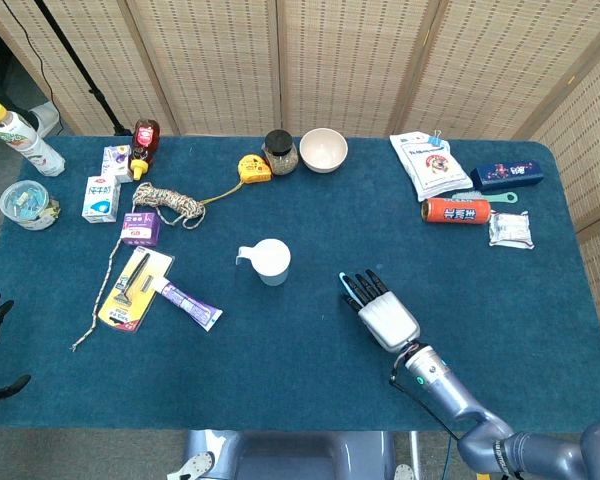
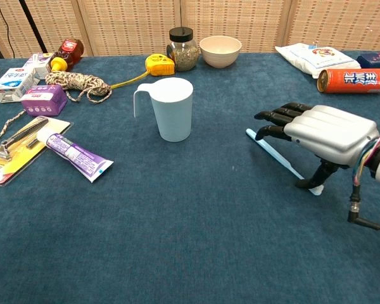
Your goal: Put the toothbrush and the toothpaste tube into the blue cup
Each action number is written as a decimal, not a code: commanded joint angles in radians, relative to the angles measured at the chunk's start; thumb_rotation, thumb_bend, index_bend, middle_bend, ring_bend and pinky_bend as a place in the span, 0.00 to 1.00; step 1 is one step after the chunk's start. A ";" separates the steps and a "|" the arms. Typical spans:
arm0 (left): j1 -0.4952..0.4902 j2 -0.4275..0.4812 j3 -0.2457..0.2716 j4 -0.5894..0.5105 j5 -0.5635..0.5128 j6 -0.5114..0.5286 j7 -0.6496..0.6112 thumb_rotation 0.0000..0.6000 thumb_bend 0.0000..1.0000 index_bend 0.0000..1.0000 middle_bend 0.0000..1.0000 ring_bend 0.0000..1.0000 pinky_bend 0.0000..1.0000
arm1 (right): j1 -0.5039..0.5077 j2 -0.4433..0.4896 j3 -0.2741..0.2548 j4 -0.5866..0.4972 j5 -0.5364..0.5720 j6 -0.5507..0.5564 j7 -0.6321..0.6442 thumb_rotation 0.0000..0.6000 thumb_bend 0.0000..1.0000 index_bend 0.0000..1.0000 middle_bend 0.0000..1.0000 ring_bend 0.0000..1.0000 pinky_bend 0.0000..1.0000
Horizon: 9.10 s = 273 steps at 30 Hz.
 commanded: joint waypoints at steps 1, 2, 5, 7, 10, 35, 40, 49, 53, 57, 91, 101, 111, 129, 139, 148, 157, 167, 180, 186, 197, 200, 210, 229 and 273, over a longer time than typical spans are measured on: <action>0.001 -0.001 -0.001 0.000 -0.001 0.002 0.001 1.00 0.02 0.00 0.00 0.00 0.00 | -0.003 0.017 -0.001 0.035 0.001 0.003 -0.004 1.00 0.00 0.16 0.00 0.00 0.00; 0.001 -0.001 -0.001 -0.001 -0.001 0.002 0.002 1.00 0.02 0.00 0.00 0.00 0.00 | -0.002 0.019 -0.001 0.041 0.000 0.003 -0.003 1.00 0.00 0.16 0.00 0.00 0.00; 0.000 -0.001 0.000 -0.002 0.000 0.000 0.005 1.00 0.02 0.00 0.00 0.00 0.00 | -0.003 0.033 0.005 0.081 0.007 0.003 -0.002 1.00 0.00 0.16 0.00 0.00 0.00; 0.000 -0.002 0.001 -0.003 0.001 0.000 0.008 1.00 0.02 0.00 0.00 0.00 0.00 | -0.002 0.042 0.010 0.100 0.010 0.004 0.002 1.00 0.00 0.16 0.00 0.00 0.00; 0.000 -0.003 0.001 -0.004 0.003 0.001 0.012 1.00 0.02 0.00 0.00 0.00 0.00 | -0.003 0.062 0.014 0.085 0.018 -0.003 0.028 1.00 0.00 0.16 0.00 0.00 0.00; -0.001 0.002 0.003 0.001 0.006 0.002 -0.006 1.00 0.02 0.00 0.00 0.00 0.00 | 0.070 0.075 0.152 -0.150 0.352 -0.142 0.056 1.00 0.02 0.45 0.01 0.00 0.00; -0.003 0.003 0.002 0.001 0.003 -0.002 -0.007 1.00 0.02 0.00 0.00 0.00 0.00 | 0.072 0.033 0.170 -0.161 0.433 -0.123 0.016 1.00 0.13 0.45 0.01 0.00 0.00; -0.003 0.003 0.002 0.000 0.000 -0.003 -0.005 1.00 0.02 0.00 0.00 0.00 0.00 | 0.090 -0.023 0.185 -0.143 0.546 -0.130 -0.023 1.00 0.24 0.45 0.01 0.00 0.00; -0.004 0.003 0.002 0.000 0.000 -0.006 -0.005 1.00 0.02 0.00 0.00 0.00 0.00 | 0.094 -0.033 0.182 -0.134 0.562 -0.129 -0.032 1.00 0.29 0.45 0.01 0.00 0.00; -0.005 0.004 0.002 0.000 -0.001 -0.006 -0.007 1.00 0.02 0.00 0.00 0.00 0.00 | 0.099 -0.036 0.181 -0.122 0.573 -0.130 -0.035 1.00 0.30 0.46 0.01 0.00 0.00; -0.011 -0.002 0.000 -0.006 -0.012 -0.020 0.015 1.00 0.02 0.00 0.00 0.00 0.00 | 0.098 -0.066 0.155 -0.030 0.545 -0.147 0.038 1.00 0.34 0.58 0.06 0.00 0.00; -0.012 -0.001 0.001 -0.007 -0.011 -0.021 0.014 1.00 0.02 0.00 0.00 0.00 0.00 | 0.081 -0.003 0.161 -0.117 0.473 -0.083 0.053 1.00 0.35 0.60 0.06 0.00 0.00; -0.008 0.002 0.005 -0.004 0.001 -0.011 0.002 1.00 0.02 0.00 0.00 0.00 0.00 | 0.079 0.081 0.205 -0.266 0.445 -0.051 0.089 1.00 0.36 0.61 0.07 0.00 0.00; -0.014 0.010 0.005 0.000 -0.005 -0.026 -0.020 1.00 0.02 0.00 0.00 0.00 0.00 | 0.197 0.057 0.424 -0.290 0.538 -0.128 0.345 1.00 0.36 0.61 0.08 0.00 0.00; -0.032 0.021 -0.002 -0.003 -0.027 -0.062 -0.030 1.00 0.02 0.00 0.00 0.00 0.00 | 0.317 -0.040 0.492 -0.249 0.591 -0.116 0.344 1.00 0.37 0.61 0.08 0.00 0.00; -0.042 0.027 -0.003 0.000 -0.039 -0.084 -0.047 1.00 0.02 0.00 0.00 0.00 0.00 | 0.421 -0.137 0.525 -0.181 0.652 -0.116 0.321 1.00 0.37 0.61 0.08 0.00 0.00; -0.051 0.032 -0.006 -0.002 -0.051 -0.103 -0.056 1.00 0.02 0.00 0.00 0.00 0.00 | 0.508 -0.214 0.560 -0.107 0.723 -0.135 0.325 1.00 0.37 0.61 0.08 0.00 0.00; -0.057 0.037 -0.004 0.003 -0.052 -0.112 -0.071 1.00 0.02 0.00 0.00 0.00 0.00 | 0.545 -0.277 0.552 -0.016 0.747 -0.150 0.349 1.00 0.37 0.61 0.08 0.00 0.00; -0.063 0.041 -0.008 0.006 -0.066 -0.125 -0.084 1.00 0.02 0.00 0.00 0.00 0.00 | 0.584 -0.340 0.560 0.099 0.736 -0.188 0.403 1.00 0.38 0.61 0.08 0.00 0.00; -0.064 0.041 -0.008 0.006 -0.068 -0.127 -0.083 1.00 0.02 0.00 0.00 0.00 0.00 | 0.564 -0.347 0.563 0.135 0.716 -0.206 0.472 1.00 0.38 0.61 0.08 0.00 0.00; -0.067 0.034 -0.006 -0.002 -0.073 -0.133 -0.058 1.00 0.02 0.00 0.00 0.00 0.00 | 0.468 -0.340 0.544 0.167 0.559 -0.210 0.736 1.00 0.38 0.61 0.08 0.00 0.00; -0.066 0.033 -0.005 -0.005 -0.073 -0.132 -0.053 1.00 0.02 0.00 0.00 0.00 0.00 | 0.448 -0.344 0.528 0.185 0.521 -0.210 0.792 1.00 0.38 0.61 0.08 0.00 0.00; -0.067 0.027 -0.004 -0.011 -0.074 -0.132 -0.034 1.00 0.02 0.00 0.00 0.00 0.00 | 0.393 -0.351 0.474 0.241 0.408 -0.217 0.976 1.00 0.38 0.61 0.08 0.00 0.00; -0.071 0.025 -0.005 -0.013 -0.081 -0.138 -0.024 1.00 0.02 0.00 0.00 0.00 0.00 | 0.369 -0.369 0.397 0.336 0.262 -0.227 1.189 1.00 0.38 0.43 0.01 0.00 0.00; -0.225 -0.022 0.014 0.165 0.252 -0.101 -0.057 1.00 0.02 0.00 0.00 0.00 0.00 | -0.233 0.460 0.120 -0.172 0.108 0.307 0.455 1.00 0.00 0.00 0.00 0.00 0.00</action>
